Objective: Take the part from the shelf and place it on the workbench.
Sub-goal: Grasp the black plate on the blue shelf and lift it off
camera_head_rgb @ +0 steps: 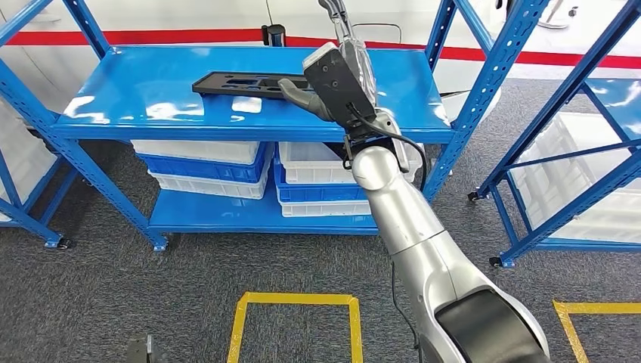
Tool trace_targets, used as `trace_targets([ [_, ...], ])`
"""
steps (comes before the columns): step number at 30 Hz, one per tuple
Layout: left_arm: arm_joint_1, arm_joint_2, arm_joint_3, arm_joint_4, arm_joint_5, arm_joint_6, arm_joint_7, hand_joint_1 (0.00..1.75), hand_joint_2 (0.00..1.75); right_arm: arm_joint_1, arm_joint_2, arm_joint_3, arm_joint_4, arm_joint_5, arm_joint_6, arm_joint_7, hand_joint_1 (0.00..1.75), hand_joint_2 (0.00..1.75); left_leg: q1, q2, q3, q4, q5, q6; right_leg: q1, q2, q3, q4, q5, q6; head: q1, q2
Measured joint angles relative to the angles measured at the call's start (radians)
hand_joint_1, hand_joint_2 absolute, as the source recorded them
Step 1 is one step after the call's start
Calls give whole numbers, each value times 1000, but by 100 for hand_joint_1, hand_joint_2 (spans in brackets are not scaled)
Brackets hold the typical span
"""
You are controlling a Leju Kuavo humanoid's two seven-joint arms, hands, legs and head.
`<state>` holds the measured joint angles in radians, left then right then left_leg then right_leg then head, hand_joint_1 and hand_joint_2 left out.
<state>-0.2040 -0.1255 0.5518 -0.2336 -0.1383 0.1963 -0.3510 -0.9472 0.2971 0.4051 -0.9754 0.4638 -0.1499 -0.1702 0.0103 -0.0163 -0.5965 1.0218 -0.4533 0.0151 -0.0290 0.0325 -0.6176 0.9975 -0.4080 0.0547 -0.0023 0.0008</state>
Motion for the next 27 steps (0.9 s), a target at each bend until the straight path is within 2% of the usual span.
trace_targets([
  [6,1,1,35,0,31,2,-13,0,0,-20,-5,-5,33,-17,-3,-27,0,175,-5,-3,-5,5,0,5,-9,0,0,-4,6,9,-1,0],
  [9,1,1,48,1,39,-1,-17,0,0,-26,-6,-8,43,-21,-6,-31,0,175,-2,3,-2,-4,8,16,-9,-3,-12,8,-1,11,0,0],
  [11,1,0,56,1,46,-5,-19,0,0,-30,-7,-9,48,-23,-7,-35,0,175,1,10,0,-12,14,27,-8,-14,-53,92,-43,0,3,0],
  [13,3,1,66,1,54,-8,-20,0,0,-32,-9,-9,55,-24,-7,-38,0,175,-1,15,-3,-12,15,30,-5,-20,-118,234,-98,-11,6,0],
  [14,4,1,71,1,59,-9,-21,0,0,-31,-11,-9,59,-25,-7,-39,0,175,-2,17,-4,-11,15,30,-3,-20,-141,285,-114,-11,6,0],
  [15,6,1,75,2,62,-10,-23,0,0,-30,-13,-9,63,-25,-7,-39,0,175,-3,18,-4,-11,15,29,-1,-20,-147,301,-116,-8,6,0],
  [16,7,0,79,2,65,-12,-26,0,0,-29,-14,-9,67,-26,-7,-40,0,175,-3,19,-4,-11,14,28,0,-21,-132,276,-104,-4,7,0],
  [18,9,-2,84,3,68,-16,-32,0,0,-30,-14,-9,70,-27,-7,-41,0,175,-3,20,-3,-10,12,22,1,-27,-59,139,-62,1,7,0],
  [20,9,-3,90,3,72,-18,-36,0,0,-34,-13,-9,71,-27,-8,-43,0,175,-7,20,-3,-8,8,11,7,-32,-1,35,-36,-10,6,0],
  [22,10,-4,95,4,75,-20,-37,0,0,-35,-13,-9,73,-27,-8,-43,0,175,-6,20,-4,-8,7,-3,14,-29,10,18,-33,-25,5,0],
  [24,11,-5,99,5,76,-23,-39,0,0,-37,-12,-9,74,-27,-10,-43,0,175,-1,21,-4,-2,-1,-15,7,-26,15,13,-31,-39,4,0],
  [25,11,-6,101,5,76,-24,-40,0,0,-39,-11,-9,74,-28,-10,-43,0,175,1,21,-13,19,-14,-22,4,-24,19,10,-31,-46,1,0],
  [27,11,-8,103,5,76,-26,-43,0,0,-41,-8,-9,76,-28,-11,-44,0,175,4,19,-63,122,-63,-33,0,-23,27,8,-34,-57,-4,0],
])
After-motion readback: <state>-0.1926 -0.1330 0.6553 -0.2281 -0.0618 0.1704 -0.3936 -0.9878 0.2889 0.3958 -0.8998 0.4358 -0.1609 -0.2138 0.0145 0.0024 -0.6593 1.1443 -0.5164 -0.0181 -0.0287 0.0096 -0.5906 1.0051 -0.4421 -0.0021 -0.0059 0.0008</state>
